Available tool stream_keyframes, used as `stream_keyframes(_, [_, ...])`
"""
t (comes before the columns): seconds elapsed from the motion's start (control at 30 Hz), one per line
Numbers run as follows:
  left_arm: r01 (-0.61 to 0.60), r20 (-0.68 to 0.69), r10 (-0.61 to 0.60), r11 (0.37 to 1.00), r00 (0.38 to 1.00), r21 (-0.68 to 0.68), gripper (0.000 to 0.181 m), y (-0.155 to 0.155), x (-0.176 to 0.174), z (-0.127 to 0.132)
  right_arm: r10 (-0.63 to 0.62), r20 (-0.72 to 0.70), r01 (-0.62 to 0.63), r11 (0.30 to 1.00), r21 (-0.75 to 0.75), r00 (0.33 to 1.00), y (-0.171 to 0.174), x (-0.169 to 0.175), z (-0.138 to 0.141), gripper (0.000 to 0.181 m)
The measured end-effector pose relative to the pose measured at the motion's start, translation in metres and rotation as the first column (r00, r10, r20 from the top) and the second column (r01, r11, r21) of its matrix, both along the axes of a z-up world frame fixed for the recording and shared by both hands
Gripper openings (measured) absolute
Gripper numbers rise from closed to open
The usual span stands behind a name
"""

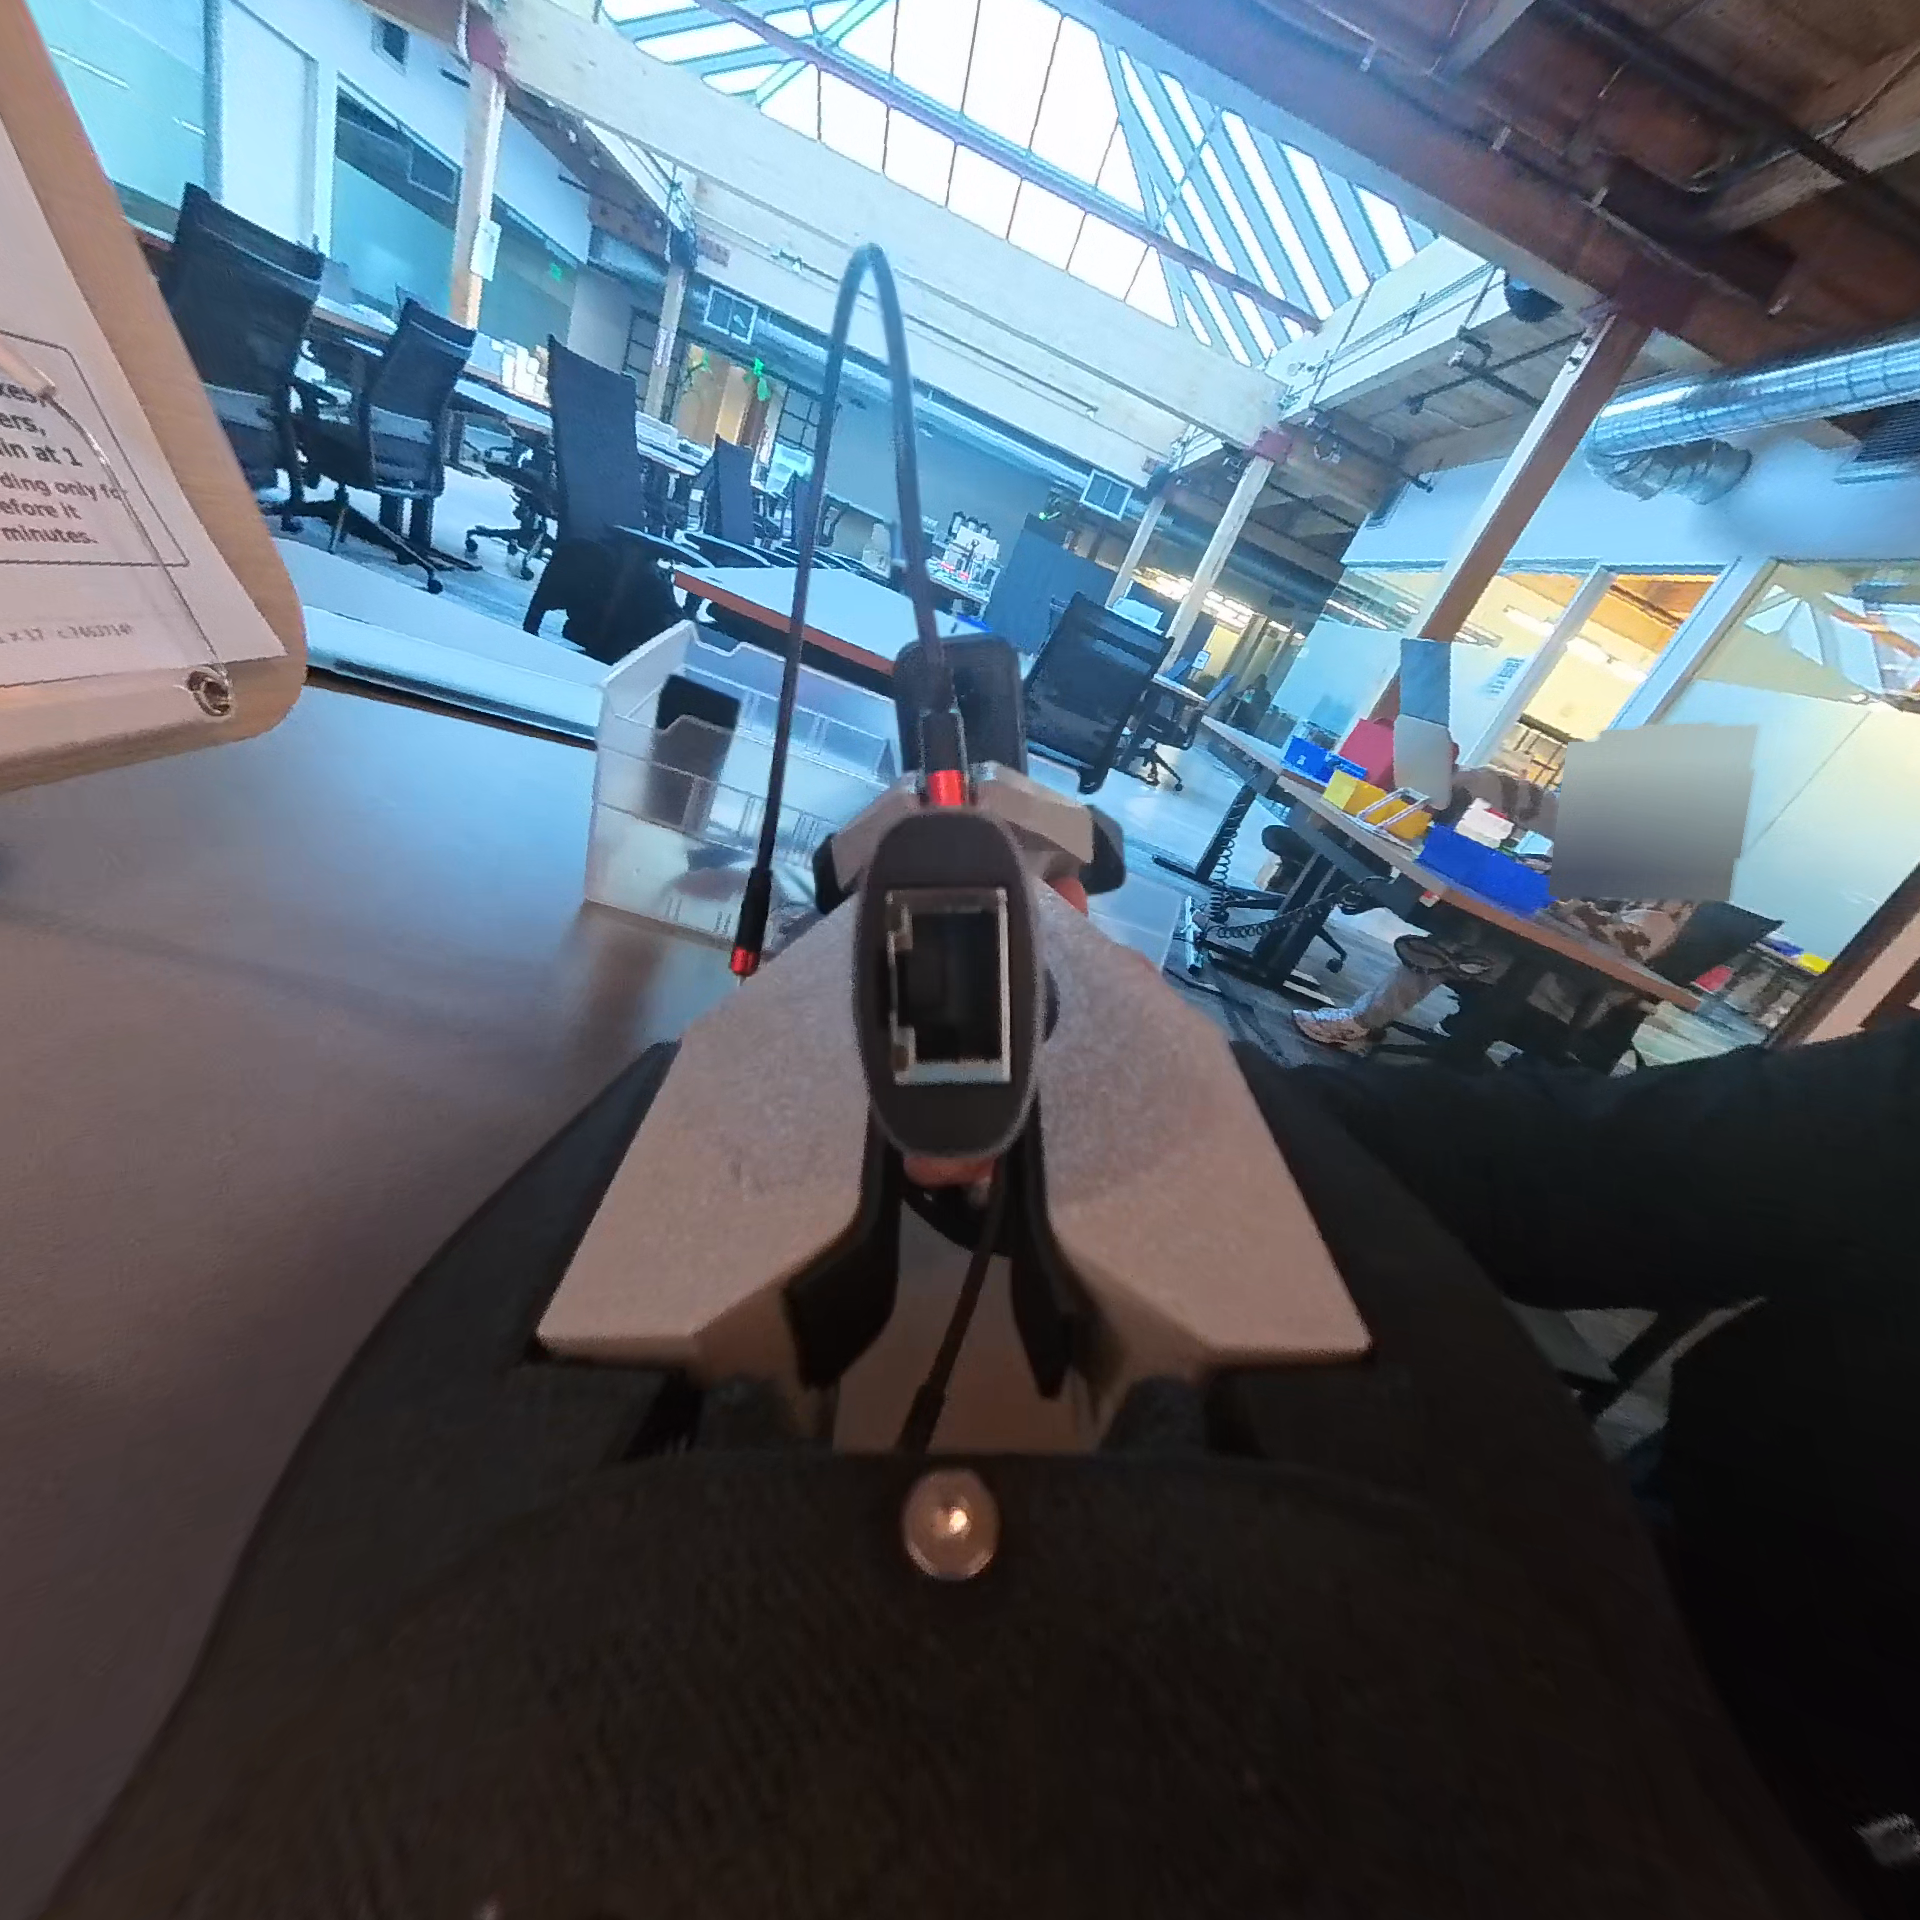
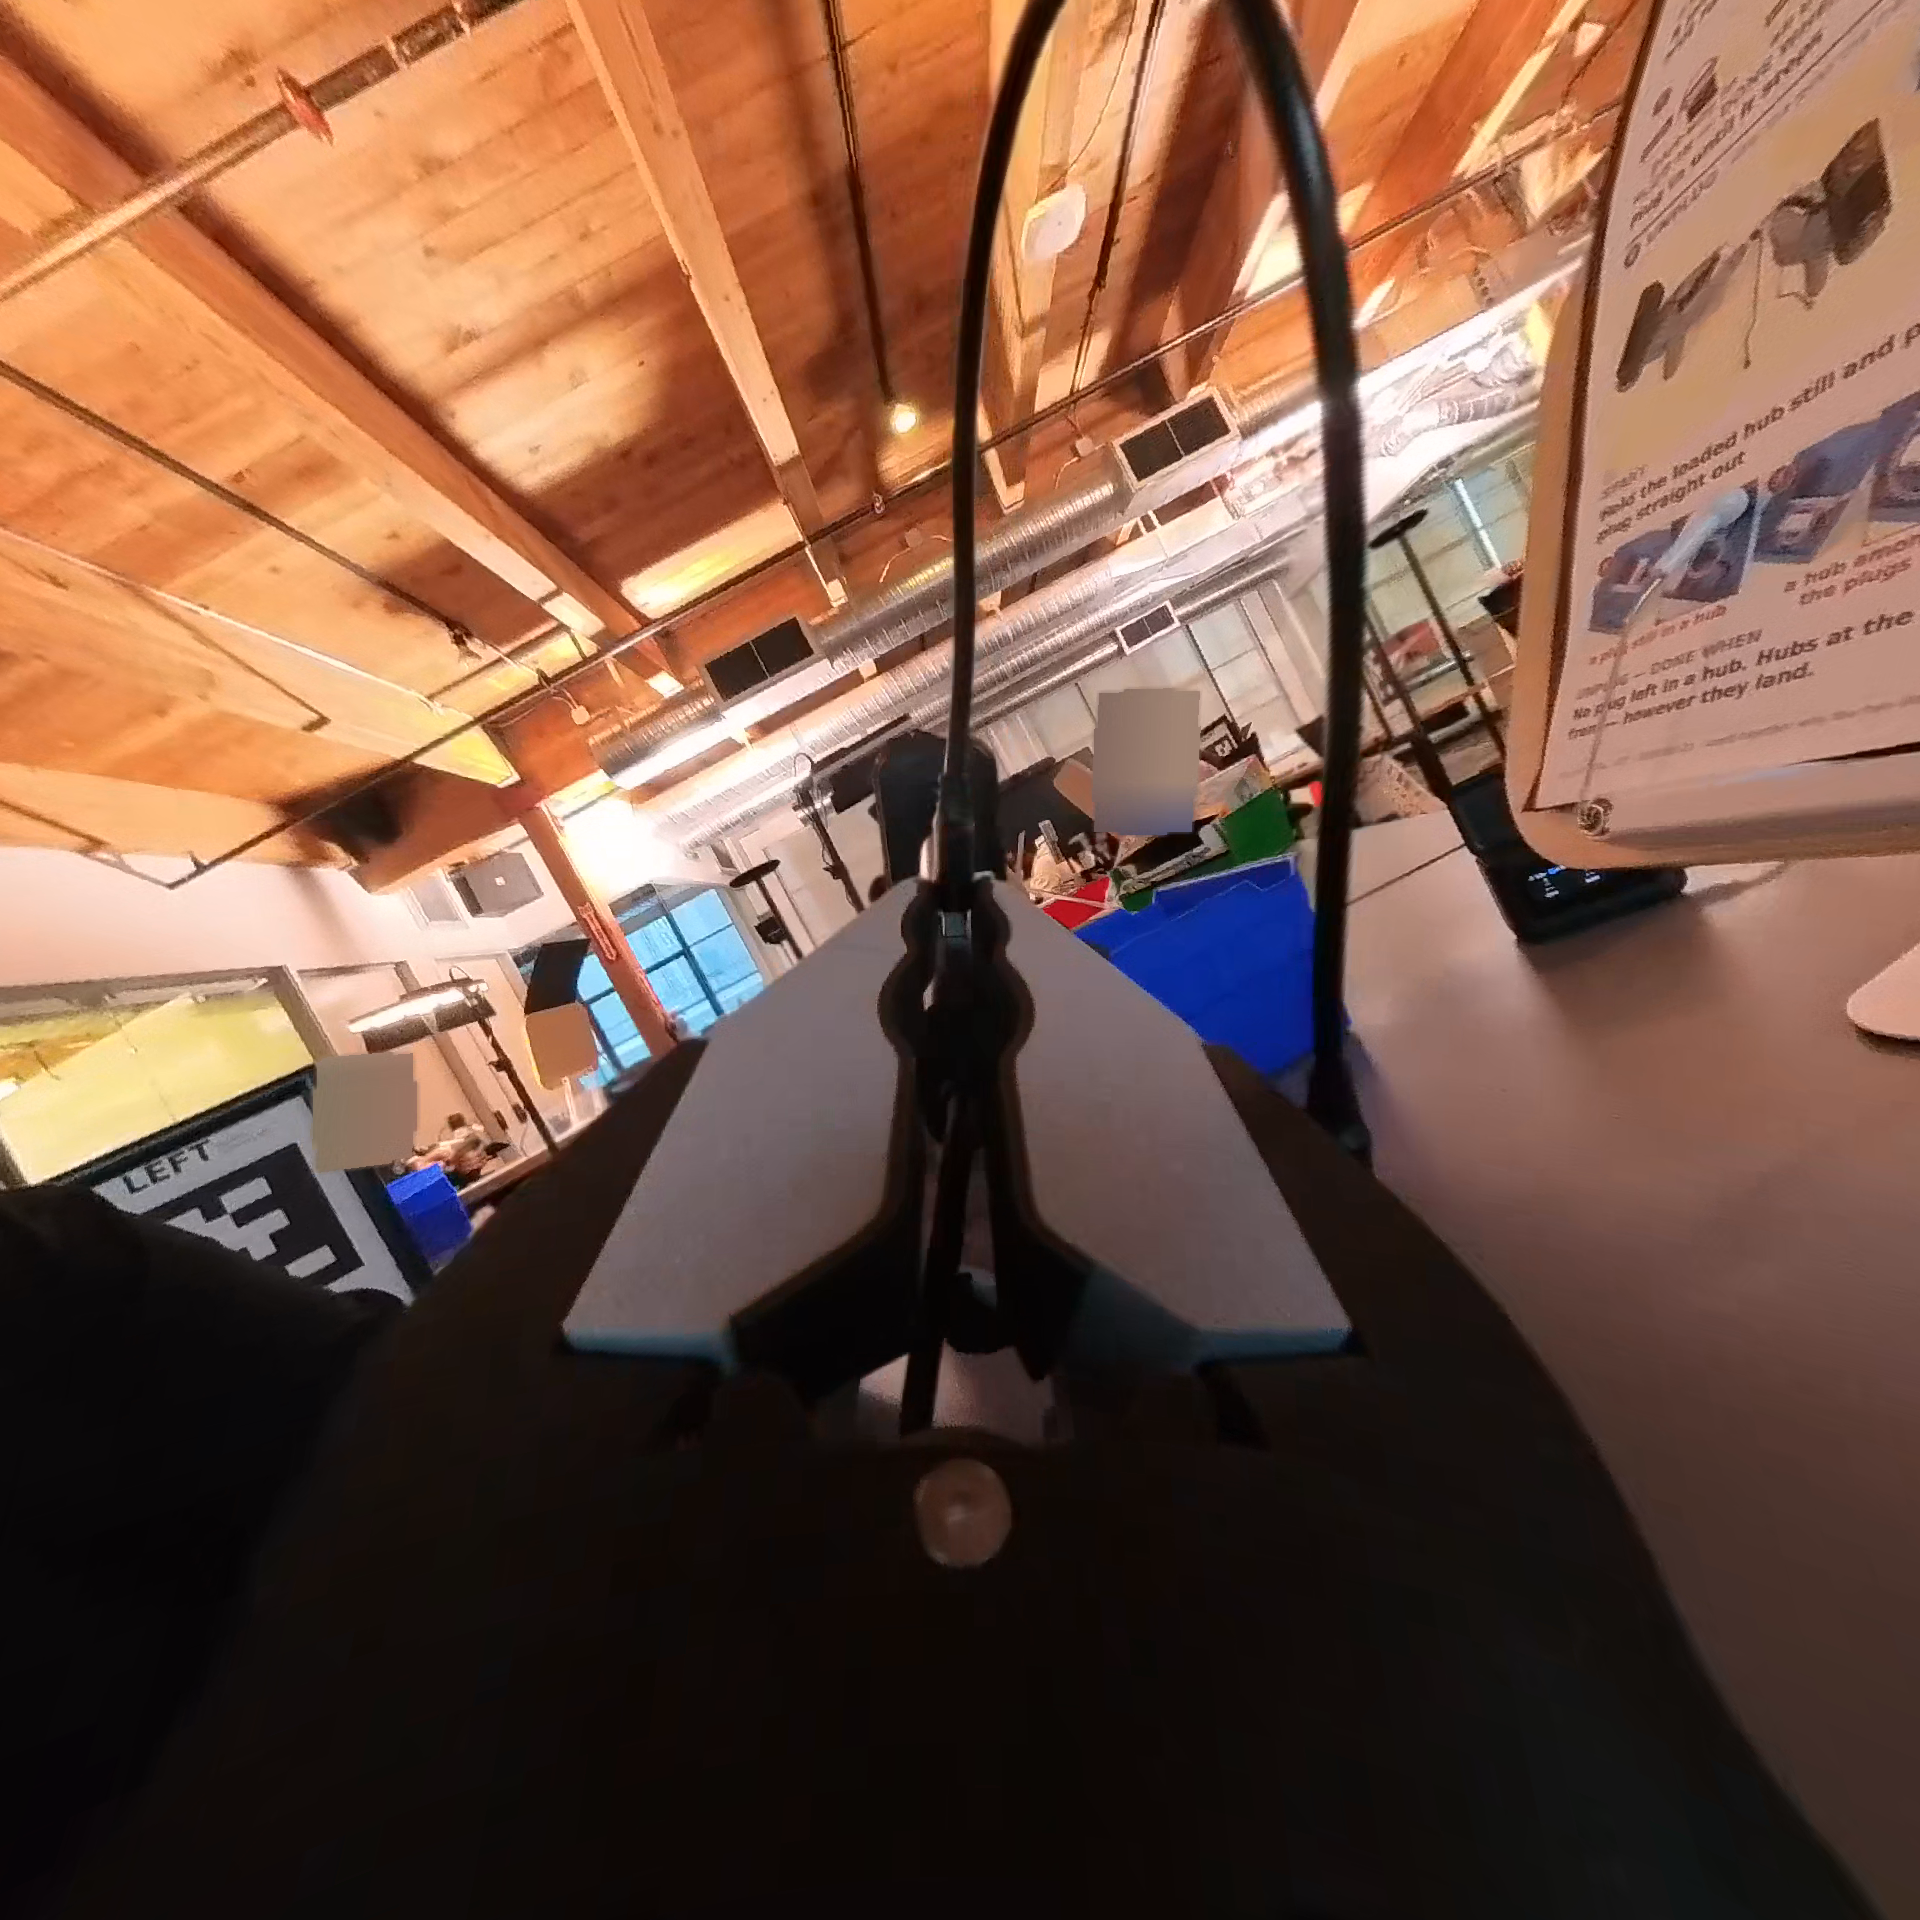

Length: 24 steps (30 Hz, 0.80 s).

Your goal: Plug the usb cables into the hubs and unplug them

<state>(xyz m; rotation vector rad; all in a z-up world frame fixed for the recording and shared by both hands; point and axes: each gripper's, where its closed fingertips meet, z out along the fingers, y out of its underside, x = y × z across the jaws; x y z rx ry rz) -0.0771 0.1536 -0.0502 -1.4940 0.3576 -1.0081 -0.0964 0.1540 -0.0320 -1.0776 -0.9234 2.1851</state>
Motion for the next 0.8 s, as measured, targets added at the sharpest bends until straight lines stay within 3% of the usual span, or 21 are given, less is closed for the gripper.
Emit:
stream_keyframes(0.1, [-0.001, -0.001, 0.001, 1.0, 1.0, 0.013, 0.016, -0.001, -0.001, 0.002, 0.028, 0.001, -0.028, 1.0, 0.01, 1.0, -0.002, -0.002, 0.002, 0.003])
stream_keyframes(0.23, [0.019, -0.002, -0.019, 1.0, 1.0, 0.005, 0.015, -0.005, -0.006, 0.001, -0.102, 0.067, 0.083, 0.966, 0.244, 0.992, -0.007, -0.006, 0.0, 0.003])
stream_keyframes(0.3, [0.018, -0.009, -0.018, 1.0, 1.0, -0.005, 0.015, -0.004, -0.007, -0.002, -0.131, 0.092, 0.1, 0.952, 0.29, 0.987, -0.006, -0.007, -0.003, 0.003])
stream_keyframes(0.6, [0.023, -0.087, -0.029, 0.997, 0.996, -0.067, 0.016, -0.002, -0.005, -0.018, -0.097, 0.204, 0.024, 0.942, 0.334, 0.974, -0.004, -0.005, -0.018, 0.004])
stream_keyframes(0.8, [0.068, 0.042, -0.066, 0.997, 0.997, -0.04, 0.016, -0.003, 0.003, -0.005, -0.099, 0.117, 0.065, 0.962, 0.266, 0.988, -0.004, 0.001, -0.006, 0.003])
